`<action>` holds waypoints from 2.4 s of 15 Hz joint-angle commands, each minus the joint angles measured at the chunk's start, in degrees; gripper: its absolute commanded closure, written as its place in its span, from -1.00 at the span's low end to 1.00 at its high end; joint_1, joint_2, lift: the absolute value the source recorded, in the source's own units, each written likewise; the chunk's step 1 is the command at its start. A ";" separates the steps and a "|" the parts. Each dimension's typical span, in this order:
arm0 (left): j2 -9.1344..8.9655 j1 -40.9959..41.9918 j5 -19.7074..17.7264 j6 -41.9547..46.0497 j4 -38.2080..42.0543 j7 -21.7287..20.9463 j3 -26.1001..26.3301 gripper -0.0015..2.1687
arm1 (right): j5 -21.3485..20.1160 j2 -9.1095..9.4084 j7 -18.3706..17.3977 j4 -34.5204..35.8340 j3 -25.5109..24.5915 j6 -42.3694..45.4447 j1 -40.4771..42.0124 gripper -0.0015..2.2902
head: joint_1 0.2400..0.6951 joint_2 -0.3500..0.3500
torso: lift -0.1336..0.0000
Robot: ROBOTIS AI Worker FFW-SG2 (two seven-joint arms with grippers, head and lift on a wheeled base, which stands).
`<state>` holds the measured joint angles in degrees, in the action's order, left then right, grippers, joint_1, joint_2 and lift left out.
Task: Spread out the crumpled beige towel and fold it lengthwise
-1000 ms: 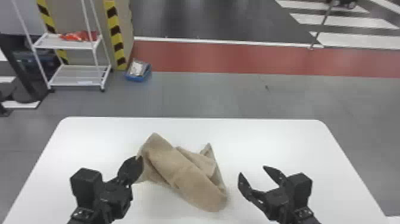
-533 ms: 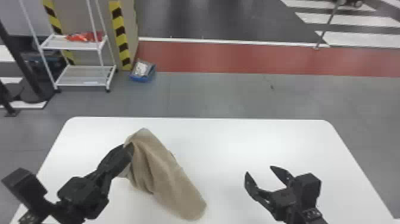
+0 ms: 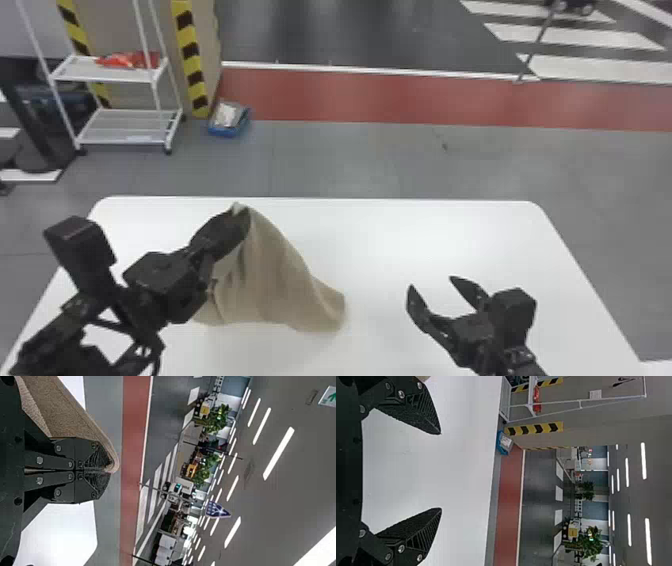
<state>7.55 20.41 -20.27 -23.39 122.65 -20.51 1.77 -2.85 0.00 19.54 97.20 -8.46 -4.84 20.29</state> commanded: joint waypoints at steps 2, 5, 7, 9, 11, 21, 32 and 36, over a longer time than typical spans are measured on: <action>0.09 -5.65 0.58 -6.63 0.13 1.53 2.62 0.98 | 0.56 0.05 0.06 -0.08 -0.59 0.49 0.01 -0.81 | 1.00 -0.44 | 1.00; 0.09 -8.02 1.29 -9.26 0.13 2.32 6.32 0.98 | 1.53 0.05 0.24 -1.14 -1.82 1.37 -0.08 -0.81 | 1.00 -0.54 | 1.00; 0.27 -7.76 2.69 -9.26 -2.24 2.05 10.45 0.98 | 1.71 0.05 0.24 -1.49 -2.08 1.72 -0.34 -0.81 | 1.00 -0.66 | 1.00; 0.27 -7.93 2.78 -8.21 -6.81 2.14 14.75 0.98 | 1.62 0.05 0.24 -1.93 -2.00 1.72 -0.69 -0.81 | 1.00 -0.76 | 1.00; -0.17 -10.66 5.59 -6.63 -13.84 4.87 20.82 0.97 | 1.00 0.05 0.24 -2.19 -1.47 1.54 -0.78 -0.81 | 1.00 -0.86 | 1.00; -0.26 -15.58 6.74 23.78 -28.52 26.84 22.93 0.92 | -0.40 0.05 4.28 -4.21 2.05 -6.02 -2.71 -0.81 | 1.00 -0.68 | 1.00; -0.17 -15.67 2.78 23.96 -25.27 24.73 23.54 0.92 | 0.39 0.05 4.19 -6.06 19.71 -6.19 -3.24 -0.81 | 1.00 -0.13 | 1.00; 0.36 -15.32 2.43 23.96 -23.77 24.55 23.45 0.92 | 0.04 0.05 3.93 -15.03 22.52 2.42 -7.64 -0.80 | 1.00 0.00 | 1.00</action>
<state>7.62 4.83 -17.66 0.56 98.25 4.04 25.29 -2.71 0.00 23.51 85.62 13.27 -6.22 14.37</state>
